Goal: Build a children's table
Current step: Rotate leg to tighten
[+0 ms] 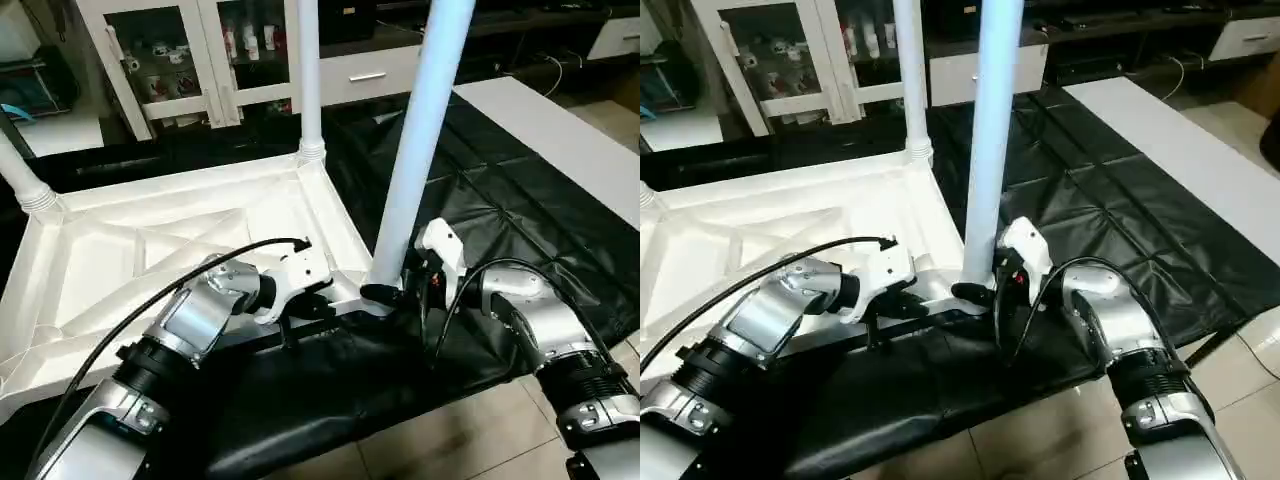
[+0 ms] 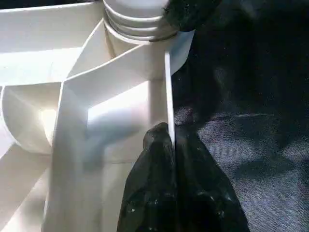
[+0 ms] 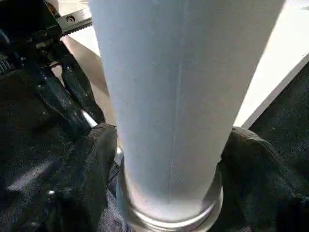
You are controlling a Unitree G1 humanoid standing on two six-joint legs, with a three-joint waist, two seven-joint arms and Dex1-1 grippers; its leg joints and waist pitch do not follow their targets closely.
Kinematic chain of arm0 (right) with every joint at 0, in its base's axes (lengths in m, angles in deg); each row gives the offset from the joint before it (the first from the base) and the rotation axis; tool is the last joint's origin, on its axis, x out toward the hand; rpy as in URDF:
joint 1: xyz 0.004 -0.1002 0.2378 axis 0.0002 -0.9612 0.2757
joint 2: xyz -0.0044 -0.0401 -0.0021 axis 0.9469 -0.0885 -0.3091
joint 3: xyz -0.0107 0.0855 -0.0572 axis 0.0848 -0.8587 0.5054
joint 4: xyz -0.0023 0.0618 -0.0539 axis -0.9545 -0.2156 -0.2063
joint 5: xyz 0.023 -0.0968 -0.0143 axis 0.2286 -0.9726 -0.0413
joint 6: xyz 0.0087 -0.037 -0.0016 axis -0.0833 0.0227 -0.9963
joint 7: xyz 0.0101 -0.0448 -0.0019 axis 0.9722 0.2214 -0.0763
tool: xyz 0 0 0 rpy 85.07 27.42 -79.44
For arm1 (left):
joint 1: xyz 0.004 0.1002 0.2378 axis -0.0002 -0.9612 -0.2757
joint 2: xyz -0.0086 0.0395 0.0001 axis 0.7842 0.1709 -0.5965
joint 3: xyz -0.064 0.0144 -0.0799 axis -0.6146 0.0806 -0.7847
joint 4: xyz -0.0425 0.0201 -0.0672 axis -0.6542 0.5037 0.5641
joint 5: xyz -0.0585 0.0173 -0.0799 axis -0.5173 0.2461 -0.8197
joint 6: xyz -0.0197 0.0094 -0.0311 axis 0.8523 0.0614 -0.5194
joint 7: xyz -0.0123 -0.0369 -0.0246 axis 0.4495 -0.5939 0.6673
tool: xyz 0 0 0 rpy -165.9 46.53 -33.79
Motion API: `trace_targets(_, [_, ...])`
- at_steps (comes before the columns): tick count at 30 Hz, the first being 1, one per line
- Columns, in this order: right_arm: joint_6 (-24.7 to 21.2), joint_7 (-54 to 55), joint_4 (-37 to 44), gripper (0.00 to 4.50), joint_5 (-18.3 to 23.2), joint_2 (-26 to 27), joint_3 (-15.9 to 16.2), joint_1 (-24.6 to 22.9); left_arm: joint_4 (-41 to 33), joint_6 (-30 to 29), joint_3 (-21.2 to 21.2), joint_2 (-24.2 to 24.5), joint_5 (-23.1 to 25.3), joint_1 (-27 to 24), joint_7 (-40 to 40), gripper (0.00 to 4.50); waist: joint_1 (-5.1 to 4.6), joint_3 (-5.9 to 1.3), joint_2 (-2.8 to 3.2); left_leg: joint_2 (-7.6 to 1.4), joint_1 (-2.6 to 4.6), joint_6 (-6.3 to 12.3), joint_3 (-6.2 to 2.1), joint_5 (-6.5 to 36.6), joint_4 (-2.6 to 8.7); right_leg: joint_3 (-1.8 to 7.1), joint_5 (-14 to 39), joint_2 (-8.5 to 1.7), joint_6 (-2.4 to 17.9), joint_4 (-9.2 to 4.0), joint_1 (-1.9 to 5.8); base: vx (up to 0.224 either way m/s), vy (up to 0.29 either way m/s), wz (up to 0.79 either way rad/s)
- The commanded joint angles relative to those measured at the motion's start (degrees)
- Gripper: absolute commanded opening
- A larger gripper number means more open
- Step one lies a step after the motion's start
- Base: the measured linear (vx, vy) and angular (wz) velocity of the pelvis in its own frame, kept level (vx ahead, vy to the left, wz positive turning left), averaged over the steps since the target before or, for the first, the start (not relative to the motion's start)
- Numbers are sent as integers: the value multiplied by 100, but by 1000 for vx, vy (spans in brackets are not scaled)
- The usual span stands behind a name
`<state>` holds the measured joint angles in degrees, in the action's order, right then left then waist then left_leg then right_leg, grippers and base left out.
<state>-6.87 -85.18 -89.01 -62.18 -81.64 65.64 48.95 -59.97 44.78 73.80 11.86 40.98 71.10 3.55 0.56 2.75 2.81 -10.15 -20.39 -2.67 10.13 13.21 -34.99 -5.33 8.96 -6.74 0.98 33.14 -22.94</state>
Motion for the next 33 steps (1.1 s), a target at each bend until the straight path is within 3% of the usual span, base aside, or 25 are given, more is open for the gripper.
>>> trace_targets(1, [93,-57,-78,316,15,7,-115,85,215,-170,413,81,180,-233,202,0,11,-391,-80,-264,-8,671,-55,429,418,236,892,-214,1588,-242,308,0,0,0])
trace_targets(2, [119,-76,-126,291,0,7,-113,96,207,-174,417,85,183,-236,202,0,10,-388,-81,-265,-11,669,-56,445,420,234,923,-214,1585,-245,310,0,0,0])
trace_targets(7, [220,-141,-245,258,-46,9,-90,91,197,-181,442,99,187,-235,202,0,8,-392,-75,-265,-10,642,-61,478,421,231,985,-207,1566,-249,312,0,0,0])
trace_targets(15, [223,-66,-309,252,29,153,-168,60,201,-226,428,92,183,-233,175,0,10,-399,-79,-261,-16,721,-58,371,406,229,899,-211,1608,-238,316,0,0,0])
trace_targets(18, [274,458,-391,251,-64,344,-241,30,312,-224,311,-18,168,-210,-44,0,-4,-372,-68,-263,-13,626,-60,570,434,223,1203,-208,1536,-282,302,0,0,0])
trace_targets(20, [383,1074,-557,251,-170,546,-348,32,510,-177,139,-192,159,-137,-394,0,-33,-350,-69,-257,-11,437,-65,876,459,223,1608,-213,1415,-331,291,0,0,0])
trace_targets(21, [426,1652,-682,251,-201,767,-491,29,725,-158,-42,-380,121,-38,-729,0,-64,-342,-93,-247,-3,282,-76,1159,483,218,2063,-215,1231,-384,292,0,0,0])
trace_targets(22, [429,1789,-708,251,-200,823,-529,28,779,-149,-85,-424,115,-13,-813,0,-64,-330,-81,-243,20,234,-71,1240,487,220,2209,-220,1187,-411,257,0,0,0])
trace_targets(25, [504,2860,-939,251,-281,1198,-760,72,1148,-80,-318,-681,91,167,-1325,0,-111,-323,-68,-230,20,84,-114,1631,525,193,2581,-213,983,-453,254,0,0,0])
trace_targets(26, [508,3410,-1093,251,-326,1358,-872,142,1318,-46,-402,-777,90,263,-1541,0,-152,-311,-63,-214,30,49,-107,1765,523,192,2724,-206,920,-485,207,0,0,0])
trace_targets(28, [505,4037,-1283,251,-378,1540,-995,237,1519,2,-496,-887,92,381,-1788,0,-206,-329,-66,-201,5,4,-139,1807,533,176,2751,-208,858,-486,234,0,0,0])
trace_targets(30, [537,5216,-1646,251,-441,1914,-1175,462,1875,53,-690,-1094,102,615,-2302,0,-254,-332,-35,-190,21,-34,-135,1912,530,173,2703,-200,861,-504,196,0,0,0])
trace_targets(33, [638,6592,-2046,250,-524,2357,-1385,695,2342,234,-869,-1288,144,881,-2840,0,-261,-343,-40,-182,21,-31,-129,1879,532,177,2570,-201,884,-504,191,0,0,0])
